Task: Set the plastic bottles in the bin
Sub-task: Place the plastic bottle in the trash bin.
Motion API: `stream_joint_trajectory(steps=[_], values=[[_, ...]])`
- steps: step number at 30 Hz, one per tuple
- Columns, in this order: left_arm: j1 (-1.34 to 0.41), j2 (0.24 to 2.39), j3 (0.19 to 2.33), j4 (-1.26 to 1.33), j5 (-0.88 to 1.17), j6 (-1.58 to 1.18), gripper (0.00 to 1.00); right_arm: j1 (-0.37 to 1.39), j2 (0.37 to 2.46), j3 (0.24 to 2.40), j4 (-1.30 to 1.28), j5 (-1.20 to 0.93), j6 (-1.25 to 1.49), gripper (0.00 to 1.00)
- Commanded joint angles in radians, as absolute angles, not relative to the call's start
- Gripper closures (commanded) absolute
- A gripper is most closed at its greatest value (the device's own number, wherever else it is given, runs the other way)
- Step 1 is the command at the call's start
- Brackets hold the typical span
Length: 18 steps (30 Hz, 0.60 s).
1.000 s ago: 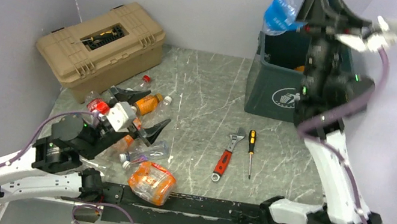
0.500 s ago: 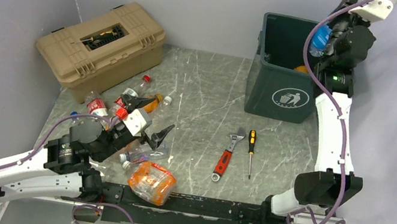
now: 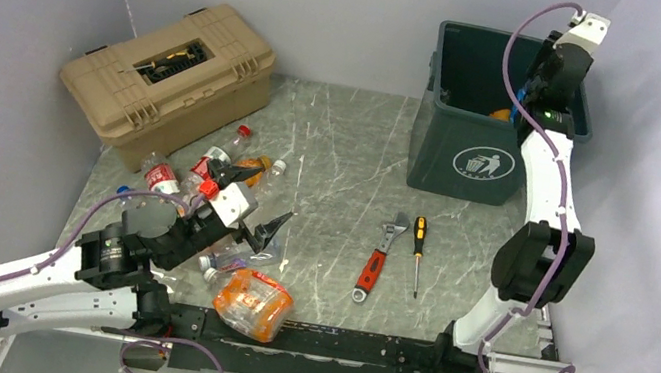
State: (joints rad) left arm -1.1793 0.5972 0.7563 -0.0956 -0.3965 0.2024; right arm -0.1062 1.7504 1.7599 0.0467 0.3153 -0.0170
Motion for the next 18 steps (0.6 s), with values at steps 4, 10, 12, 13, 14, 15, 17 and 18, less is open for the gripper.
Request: stream_joint_trajectory(steps=[4,10,12,13,14,15,17,18], values=[[-1.153,0.612,0.79,-0.095,-0.35,0.168,0.01,-0.109,1.753,1.866,0.005,0.311,-0.024,0.2],[-1.139,0.619,0.795,-0.103,-0.341,0.152,0.01,-0.104,1.678,1.848,0.024,0.239,0.384,0.01],[-1.136,0.617,0.795,-0.103,-0.34,0.147,0.01,-0.091,1.64,1.844,0.035,0.2,0.402,0.0],[-1.134,0.615,0.795,-0.103,-0.341,0.145,0.01,-0.076,1.619,1.844,0.039,0.188,0.405,0.0],[-1.132,0.614,0.793,-0.1,-0.345,0.143,0.01,-0.056,1.597,1.85,0.039,0.178,0.405,0.0],[-1.132,0.611,0.792,-0.097,-0.349,0.142,0.01,-0.024,1.573,1.853,0.035,0.171,0.396,0.0],[-1.13,0.606,0.787,-0.089,-0.369,0.138,0.01,0.098,1.515,1.838,0.04,0.181,0.337,0.0],[-1.129,0.604,0.786,-0.087,-0.376,0.138,0.01,0.163,1.481,1.817,0.046,0.195,0.288,0.0]])
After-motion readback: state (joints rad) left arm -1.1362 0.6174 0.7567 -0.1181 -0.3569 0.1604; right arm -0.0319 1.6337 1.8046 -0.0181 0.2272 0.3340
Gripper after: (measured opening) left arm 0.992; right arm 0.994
